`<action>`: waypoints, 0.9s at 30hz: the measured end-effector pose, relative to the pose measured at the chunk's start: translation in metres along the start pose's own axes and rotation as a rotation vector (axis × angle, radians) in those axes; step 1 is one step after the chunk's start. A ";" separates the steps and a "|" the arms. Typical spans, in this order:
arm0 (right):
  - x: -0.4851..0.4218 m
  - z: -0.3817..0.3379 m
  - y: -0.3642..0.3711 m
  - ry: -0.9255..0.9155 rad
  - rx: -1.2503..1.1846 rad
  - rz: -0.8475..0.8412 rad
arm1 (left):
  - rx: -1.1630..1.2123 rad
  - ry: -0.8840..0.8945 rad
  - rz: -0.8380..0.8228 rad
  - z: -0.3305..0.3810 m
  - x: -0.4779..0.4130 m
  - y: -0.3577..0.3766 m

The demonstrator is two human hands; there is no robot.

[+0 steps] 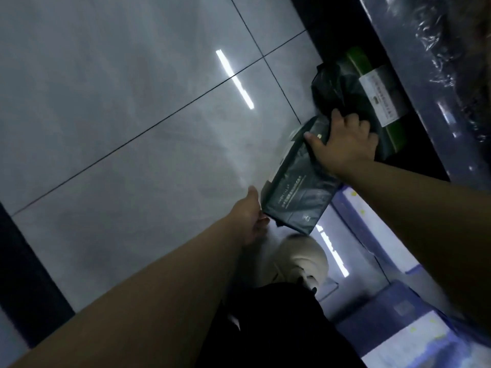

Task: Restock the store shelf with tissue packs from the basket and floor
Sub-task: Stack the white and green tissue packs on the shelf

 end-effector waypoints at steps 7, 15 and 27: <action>0.039 -0.020 -0.012 0.230 -0.450 -0.040 | 0.351 0.030 0.031 -0.002 0.045 -0.029; 0.122 -0.101 -0.080 0.276 -1.065 -0.034 | 0.421 0.253 0.135 0.023 0.170 -0.139; 0.294 -0.244 -0.269 0.004 -1.115 -0.177 | 0.378 0.568 0.149 0.034 0.441 -0.264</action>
Point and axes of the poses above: each hand's wrist, its own x-axis away from the middle knuckle, its own y-axis out of the palm, z = x × y, the point moved 4 cm from there along -x, towards the middle knuckle, and after that the axes turned 6 degrees about -x, right-handed, at the moved point
